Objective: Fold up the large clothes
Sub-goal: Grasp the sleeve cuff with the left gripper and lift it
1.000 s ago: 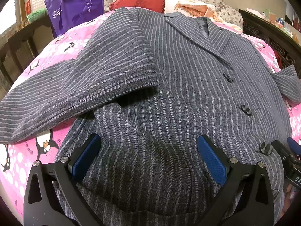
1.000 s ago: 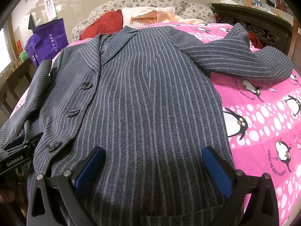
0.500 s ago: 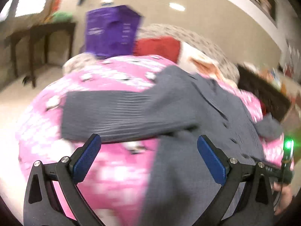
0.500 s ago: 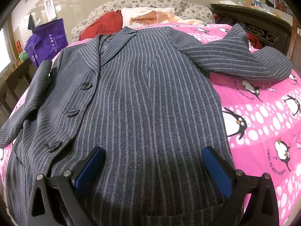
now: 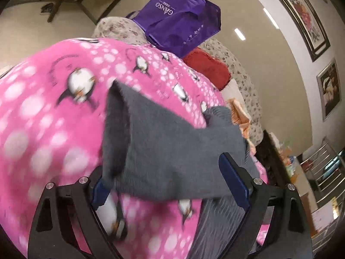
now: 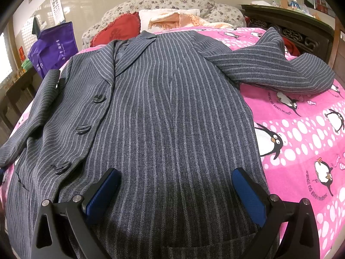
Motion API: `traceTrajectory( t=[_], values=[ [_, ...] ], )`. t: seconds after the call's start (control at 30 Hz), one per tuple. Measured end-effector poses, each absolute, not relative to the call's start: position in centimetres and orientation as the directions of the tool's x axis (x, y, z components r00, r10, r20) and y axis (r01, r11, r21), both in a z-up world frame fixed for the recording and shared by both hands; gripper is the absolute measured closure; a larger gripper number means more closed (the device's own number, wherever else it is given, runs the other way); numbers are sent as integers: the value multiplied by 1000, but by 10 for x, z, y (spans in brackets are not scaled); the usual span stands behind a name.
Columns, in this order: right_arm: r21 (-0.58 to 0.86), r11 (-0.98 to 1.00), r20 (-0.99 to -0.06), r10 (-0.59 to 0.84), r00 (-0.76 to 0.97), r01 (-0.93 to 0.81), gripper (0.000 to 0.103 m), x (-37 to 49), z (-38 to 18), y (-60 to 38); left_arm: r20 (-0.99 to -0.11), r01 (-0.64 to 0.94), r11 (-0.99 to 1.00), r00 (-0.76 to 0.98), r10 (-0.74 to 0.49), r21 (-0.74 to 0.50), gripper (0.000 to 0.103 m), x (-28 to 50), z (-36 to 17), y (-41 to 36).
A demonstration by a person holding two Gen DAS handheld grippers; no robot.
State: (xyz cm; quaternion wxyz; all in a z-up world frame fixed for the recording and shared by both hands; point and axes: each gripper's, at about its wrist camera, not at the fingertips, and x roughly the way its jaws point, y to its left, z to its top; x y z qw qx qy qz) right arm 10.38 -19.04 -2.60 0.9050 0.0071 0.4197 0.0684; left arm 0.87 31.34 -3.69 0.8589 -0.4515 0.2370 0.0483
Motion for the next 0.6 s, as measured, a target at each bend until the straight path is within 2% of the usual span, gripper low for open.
traceTrajectory(
  t=[0.07, 0.13, 0.17, 0.2, 0.23, 0.33, 0.43, 0.5, 0.57, 0.6],
  values=[
    [71, 990, -758, 131, 639, -118, 0, 104, -26, -190, -443, -294, 550, 883, -157, -782, 12, 19, -36, 327],
    [73, 990, -757, 132, 639, -118, 0, 103, -26, -190, -438, -297, 537, 885, -155, -790, 24, 20, -34, 334],
    [73, 990, -757, 132, 640, -118, 0, 103, -26, -191, -461, -315, 550, 875, -147, -773, 55, 23, -33, 337],
    [74, 990, -758, 133, 639, -118, 0, 103, -26, -190, -510, -347, 571, 847, -150, -744, 96, 27, -35, 336],
    [73, 990, -758, 132, 639, -118, 0, 103, -26, -190, -562, -386, 587, 814, -146, -712, 101, 29, -38, 334],
    [74, 990, -758, 133, 639, -118, 0, 103, -26, -191, -596, -402, 644, 796, -105, -650, 101, 24, -28, 331],
    [77, 990, -756, 136, 640, -119, 0, 102, -25, -191, -521, -418, 644, 853, 35, -641, 101, 2, 19, 362],
    [82, 989, -754, 141, 642, -120, 0, 102, -25, -192, -481, -483, 627, 856, 190, -612, 101, -19, 49, 386],
    [84, 989, -754, 142, 641, -120, 0, 101, -24, -193, -473, -526, 613, 840, 265, -590, 101, -27, 66, 399],
    [83, 989, -755, 141, 640, -121, 0, 101, -24, -193, -475, -525, 619, 839, 264, -583, 101, -25, 70, 399]
  ],
)
